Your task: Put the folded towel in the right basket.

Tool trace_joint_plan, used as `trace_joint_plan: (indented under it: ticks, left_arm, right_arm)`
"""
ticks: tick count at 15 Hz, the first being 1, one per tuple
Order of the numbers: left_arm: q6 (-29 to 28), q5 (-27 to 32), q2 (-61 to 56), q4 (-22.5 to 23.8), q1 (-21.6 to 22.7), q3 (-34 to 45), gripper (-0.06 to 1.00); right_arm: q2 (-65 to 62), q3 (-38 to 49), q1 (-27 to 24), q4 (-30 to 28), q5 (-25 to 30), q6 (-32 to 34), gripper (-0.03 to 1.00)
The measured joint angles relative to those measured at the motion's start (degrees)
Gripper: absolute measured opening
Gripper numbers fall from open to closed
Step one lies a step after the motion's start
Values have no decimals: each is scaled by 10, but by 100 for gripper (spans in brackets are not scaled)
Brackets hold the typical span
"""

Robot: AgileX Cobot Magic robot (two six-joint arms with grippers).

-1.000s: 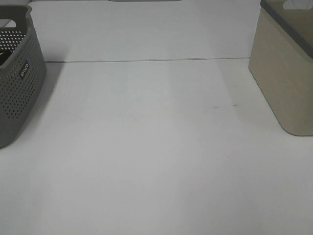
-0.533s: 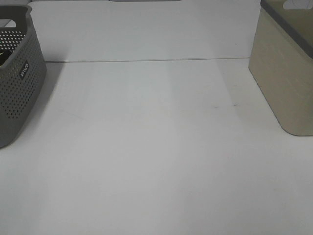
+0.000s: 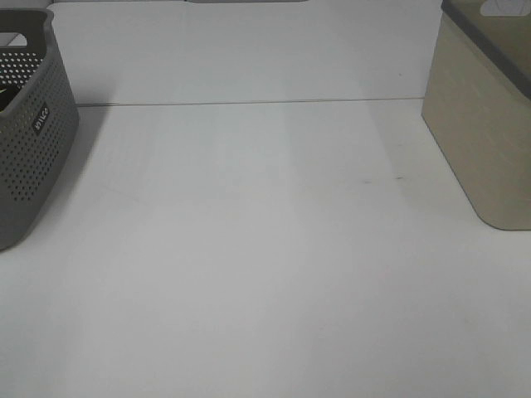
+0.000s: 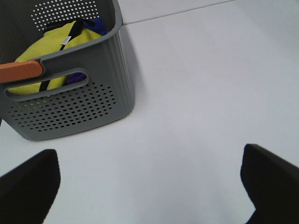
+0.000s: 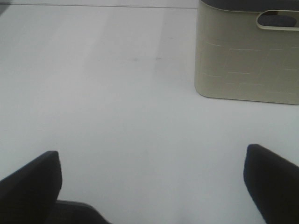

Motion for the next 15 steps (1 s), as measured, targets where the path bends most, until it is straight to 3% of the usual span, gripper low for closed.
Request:
trace_joint_plan:
  ticks: [5, 15]
  left_arm:
    - [0, 0, 0, 0, 0, 0, 99]
    - [0, 0, 0, 0, 0, 0, 99]
  right_arm:
    - [0, 0, -57, 0, 0, 3, 99]
    - [0, 0, -58, -2, 0, 3, 99]
